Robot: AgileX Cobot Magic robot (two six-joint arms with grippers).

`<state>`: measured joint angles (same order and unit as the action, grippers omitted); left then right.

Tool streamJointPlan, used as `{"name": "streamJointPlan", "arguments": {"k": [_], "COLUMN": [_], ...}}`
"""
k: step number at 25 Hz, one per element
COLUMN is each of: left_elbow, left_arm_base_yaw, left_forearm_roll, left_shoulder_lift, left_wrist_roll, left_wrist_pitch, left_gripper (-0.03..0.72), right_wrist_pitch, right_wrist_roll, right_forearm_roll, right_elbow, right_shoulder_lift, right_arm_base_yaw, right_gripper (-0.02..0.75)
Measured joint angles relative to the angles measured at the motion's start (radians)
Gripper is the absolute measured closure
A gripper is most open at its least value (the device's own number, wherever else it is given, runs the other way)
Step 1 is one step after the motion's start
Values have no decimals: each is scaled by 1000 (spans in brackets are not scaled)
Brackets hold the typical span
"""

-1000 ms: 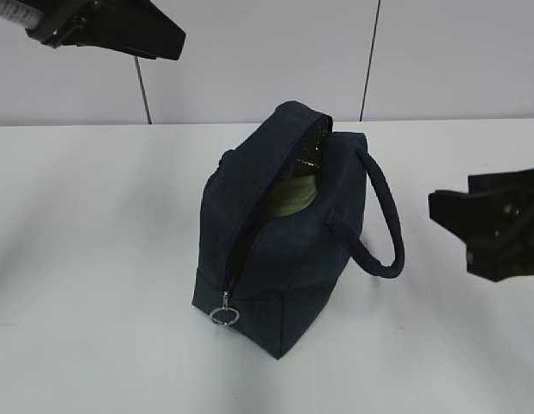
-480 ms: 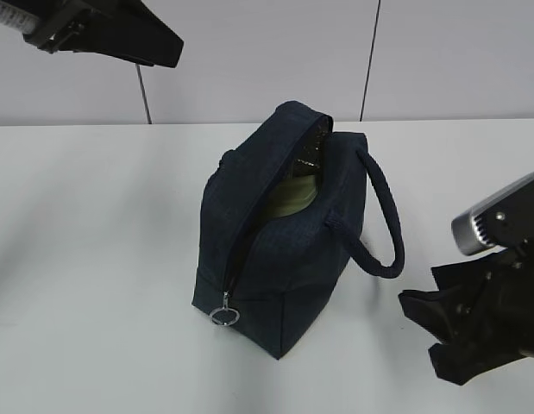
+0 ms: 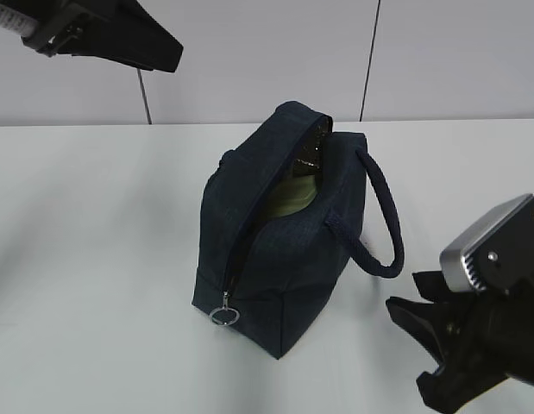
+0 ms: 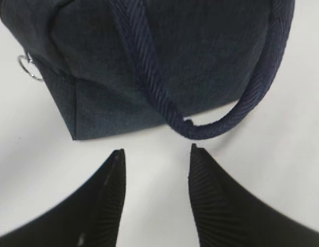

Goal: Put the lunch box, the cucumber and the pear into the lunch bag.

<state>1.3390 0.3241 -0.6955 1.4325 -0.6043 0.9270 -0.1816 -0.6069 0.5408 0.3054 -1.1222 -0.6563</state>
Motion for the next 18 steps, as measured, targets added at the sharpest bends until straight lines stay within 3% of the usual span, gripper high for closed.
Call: {"name": "streamJointPlan", "arguments": {"k": [2,5,10,14,18], "left_elbow": [0,0,0,0,0], "left_arm_base_yaw": [0,0,0,0,0], "left_forearm_roll": [0,0,0,0,0], "left_shoulder_lift": [0,0,0,0,0], "left_wrist_roll": [0,0,0,0,0], "left_wrist_pitch": [0,1,1,1,3], "left_gripper": [449,449,449,449,449], "right_wrist_pitch": [-43,-187,-380,-408,-455], "right_wrist_roll": [94,401,883,982,999], "right_forearm_roll": [-47,-159,-447,-626,-702], "right_elbow": [-32,-80,-90,-90,-90], "right_shoulder_lift": [0,0,-16,-103,-256], "right_arm_base_yaw": [-34,-107,-142,-145,-145], "right_gripper": [413,413,414,414,414]}}
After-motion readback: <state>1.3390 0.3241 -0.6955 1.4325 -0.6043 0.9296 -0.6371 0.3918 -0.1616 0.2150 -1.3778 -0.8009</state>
